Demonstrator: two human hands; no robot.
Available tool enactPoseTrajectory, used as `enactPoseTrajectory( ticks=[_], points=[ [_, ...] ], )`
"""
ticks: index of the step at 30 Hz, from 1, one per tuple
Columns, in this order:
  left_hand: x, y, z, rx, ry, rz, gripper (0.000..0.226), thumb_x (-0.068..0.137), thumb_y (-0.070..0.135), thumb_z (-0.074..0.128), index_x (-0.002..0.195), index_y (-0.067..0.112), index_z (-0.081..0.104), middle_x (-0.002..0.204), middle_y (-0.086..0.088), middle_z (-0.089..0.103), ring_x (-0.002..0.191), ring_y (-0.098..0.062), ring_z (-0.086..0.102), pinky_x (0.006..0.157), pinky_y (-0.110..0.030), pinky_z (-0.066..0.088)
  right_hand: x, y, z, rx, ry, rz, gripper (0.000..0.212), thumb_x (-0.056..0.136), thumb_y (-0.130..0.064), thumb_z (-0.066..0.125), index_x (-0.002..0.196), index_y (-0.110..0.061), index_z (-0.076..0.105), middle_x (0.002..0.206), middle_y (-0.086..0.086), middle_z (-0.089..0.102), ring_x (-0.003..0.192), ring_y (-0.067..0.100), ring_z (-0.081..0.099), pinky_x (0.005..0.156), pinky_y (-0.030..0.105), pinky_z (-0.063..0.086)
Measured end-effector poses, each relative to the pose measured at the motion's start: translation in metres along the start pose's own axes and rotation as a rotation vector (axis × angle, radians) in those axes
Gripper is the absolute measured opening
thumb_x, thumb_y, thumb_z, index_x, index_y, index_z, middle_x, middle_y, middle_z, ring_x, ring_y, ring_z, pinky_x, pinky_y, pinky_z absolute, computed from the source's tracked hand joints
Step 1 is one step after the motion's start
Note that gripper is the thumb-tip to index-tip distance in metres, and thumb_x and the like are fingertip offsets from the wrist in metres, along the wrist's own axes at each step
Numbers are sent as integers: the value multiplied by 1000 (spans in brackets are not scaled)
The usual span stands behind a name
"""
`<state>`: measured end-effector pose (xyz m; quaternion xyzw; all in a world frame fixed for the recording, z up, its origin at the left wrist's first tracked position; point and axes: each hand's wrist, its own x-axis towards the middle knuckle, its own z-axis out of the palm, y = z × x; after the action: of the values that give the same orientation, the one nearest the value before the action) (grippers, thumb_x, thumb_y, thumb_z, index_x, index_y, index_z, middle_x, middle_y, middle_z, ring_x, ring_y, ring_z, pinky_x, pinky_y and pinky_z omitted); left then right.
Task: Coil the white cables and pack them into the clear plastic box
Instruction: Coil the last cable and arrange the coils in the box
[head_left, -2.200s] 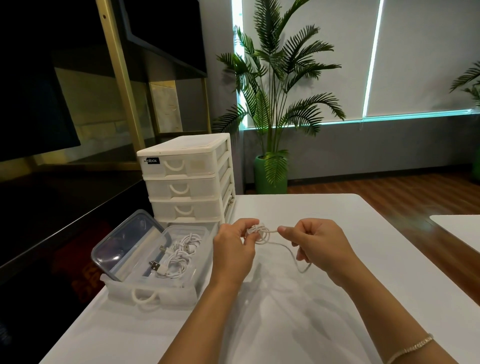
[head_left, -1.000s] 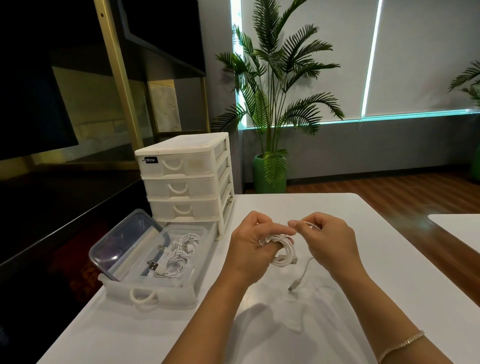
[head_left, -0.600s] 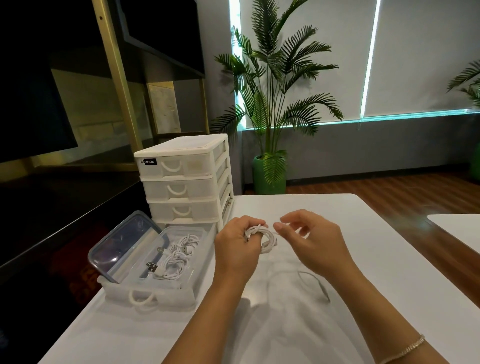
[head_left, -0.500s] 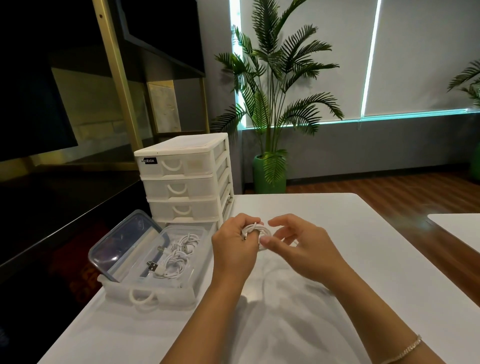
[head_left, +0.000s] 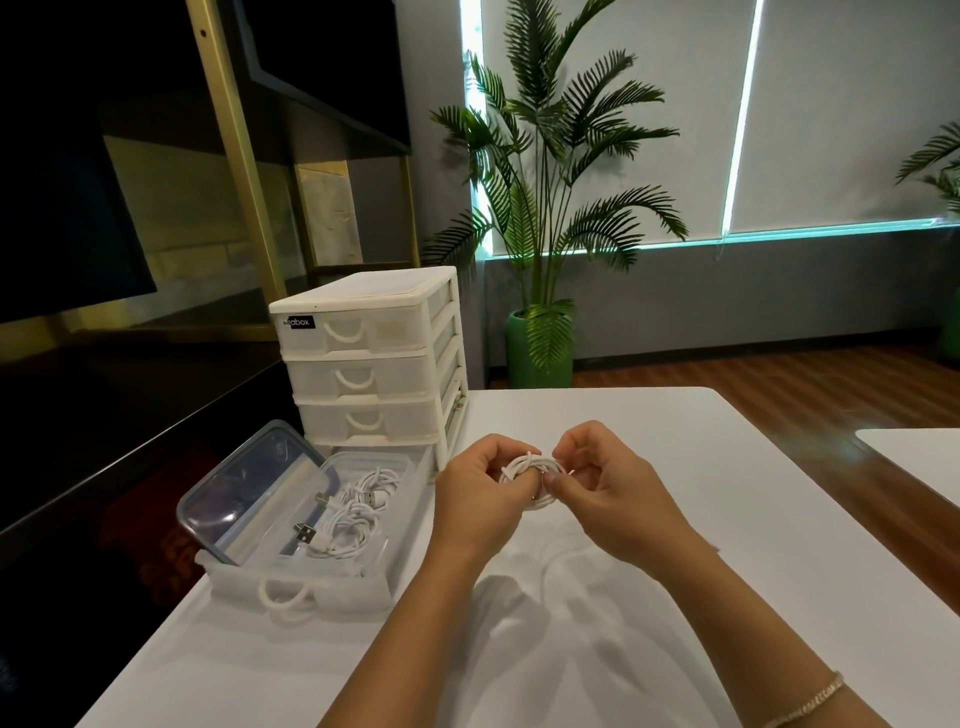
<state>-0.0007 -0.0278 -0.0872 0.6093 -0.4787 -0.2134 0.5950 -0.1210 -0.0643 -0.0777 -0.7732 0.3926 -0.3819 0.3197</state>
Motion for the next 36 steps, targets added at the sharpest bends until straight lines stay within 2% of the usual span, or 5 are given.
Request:
enactPoseTrajectory(
  ticks=[10, 16, 22, 31, 36],
  points=[
    [1, -1, 0, -280, -109, -126, 16, 71, 11, 78, 83, 17, 68, 83, -4, 72, 78, -20, 68, 68, -26, 54, 2, 3, -4, -154, 111, -70, 27, 89, -8, 55, 71, -27, 51, 70, -15, 53, 61, 1, 47, 53, 5, 36],
    [4, 1, -3, -568, -166, -294, 21, 73, 8, 73, 91, 13, 64, 85, -5, 71, 78, -20, 66, 70, -26, 52, 3, 3, -4, -237, 176, -93, 10, 87, -18, 62, 90, -21, 71, 100, -2, 67, 75, 7, 54, 62, 5, 38],
    [6, 0, -1, -668, -140, -344, 22, 80, 11, 67, 101, 11, 61, 95, -9, 69, 76, -18, 65, 59, -19, 54, 1, 3, 4, -283, 153, -57, 28, 83, -40, 64, 107, -27, 70, 111, -6, 63, 81, 5, 48, 69, 14, 44],
    [5, -2, 0, -564, -182, -265, 19, 80, 13, 67, 98, 17, 65, 101, -7, 69, 89, -19, 63, 77, -23, 51, 2, 2, 4, -288, 204, -33, 24, 85, -33, 63, 103, -19, 71, 95, -8, 46, 83, 5, 44, 61, 4, 32],
    [4, -1, -2, -428, -139, -152, 17, 78, 13, 70, 91, 23, 66, 94, 2, 71, 79, -7, 65, 65, -11, 50, 4, -3, 1, 4, 53, 170, 18, 87, -35, 59, 74, -23, 61, 92, -7, 53, 87, 11, 52, 77, 23, 44]
  ],
)
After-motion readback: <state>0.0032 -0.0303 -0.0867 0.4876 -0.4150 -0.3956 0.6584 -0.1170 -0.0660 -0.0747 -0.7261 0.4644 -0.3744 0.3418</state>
